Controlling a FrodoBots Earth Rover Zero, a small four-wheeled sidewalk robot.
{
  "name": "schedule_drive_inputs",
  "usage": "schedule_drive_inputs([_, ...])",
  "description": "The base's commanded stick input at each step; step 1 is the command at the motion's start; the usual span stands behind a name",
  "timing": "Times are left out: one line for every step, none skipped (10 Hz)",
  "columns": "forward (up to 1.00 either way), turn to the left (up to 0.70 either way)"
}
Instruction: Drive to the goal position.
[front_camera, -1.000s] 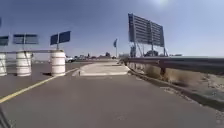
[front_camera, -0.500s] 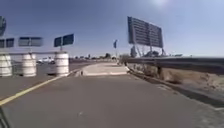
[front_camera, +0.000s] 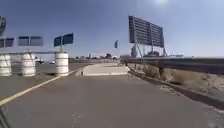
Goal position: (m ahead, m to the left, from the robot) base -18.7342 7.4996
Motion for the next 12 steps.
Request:
schedule_drive_inputs([0.7, 0.27])
schedule_drive_inputs([0.7, 0.27])
schedule_drive_inputs([0.7, 0.27])
schedule_drive_inputs([0.7, 0.27])
schedule_drive_inputs([0.7, 0.27])
schedule_drive_inputs([0.0, 0.45])
schedule_drive_inputs([0.0, 0.45])
schedule_drive_inputs([0.0, 0.45])
schedule_drive_inputs([0.0, 0.45])
schedule_drive_inputs([0.0, 0.45])
schedule_drive_inputs([0.0, 0.45])
schedule_drive_inputs([0.0, 0.45])
